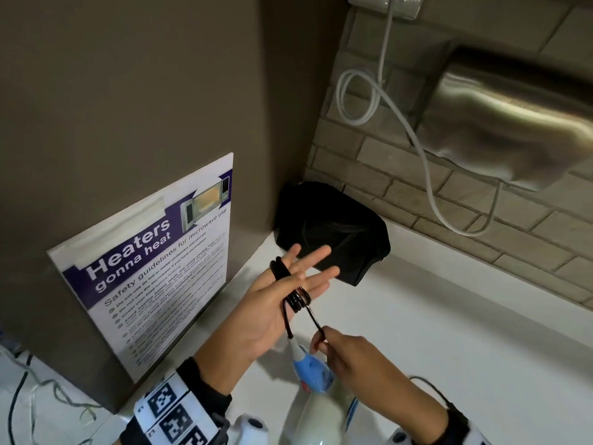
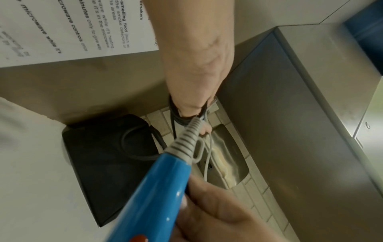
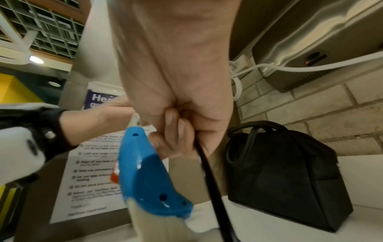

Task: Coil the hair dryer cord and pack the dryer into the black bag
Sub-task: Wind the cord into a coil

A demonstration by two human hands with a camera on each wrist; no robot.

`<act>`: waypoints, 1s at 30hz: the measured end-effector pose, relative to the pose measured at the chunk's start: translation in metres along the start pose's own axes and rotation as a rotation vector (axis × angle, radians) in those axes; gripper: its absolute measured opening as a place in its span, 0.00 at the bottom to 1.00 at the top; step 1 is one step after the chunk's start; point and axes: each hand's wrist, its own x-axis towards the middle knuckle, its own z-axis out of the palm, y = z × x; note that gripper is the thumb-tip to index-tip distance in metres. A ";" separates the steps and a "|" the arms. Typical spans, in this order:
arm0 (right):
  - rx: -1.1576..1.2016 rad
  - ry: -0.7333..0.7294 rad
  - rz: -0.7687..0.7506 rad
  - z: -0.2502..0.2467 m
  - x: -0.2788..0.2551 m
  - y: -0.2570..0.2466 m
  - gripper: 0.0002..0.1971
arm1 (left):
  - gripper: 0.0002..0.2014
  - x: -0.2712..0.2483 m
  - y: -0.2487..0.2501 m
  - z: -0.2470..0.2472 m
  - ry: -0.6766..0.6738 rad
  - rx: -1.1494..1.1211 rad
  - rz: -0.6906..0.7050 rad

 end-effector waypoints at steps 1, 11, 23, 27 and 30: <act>-0.044 -0.029 0.015 0.002 -0.003 -0.004 0.11 | 0.25 0.002 0.000 -0.004 0.043 0.000 0.021; -0.292 0.264 -0.068 -0.045 -0.016 -0.052 0.12 | 0.26 0.001 -0.003 -0.004 0.134 0.435 -0.071; 0.031 0.597 -0.196 -0.068 0.019 -0.047 0.08 | 0.27 -0.021 0.004 0.016 -0.264 0.459 -0.314; 0.207 0.616 -0.149 -0.068 0.031 -0.038 0.07 | 0.22 -0.023 0.006 0.019 -0.366 0.405 -0.366; 0.281 0.565 -0.114 -0.063 0.035 -0.027 0.06 | 0.15 -0.022 0.010 0.018 -0.377 0.344 -0.345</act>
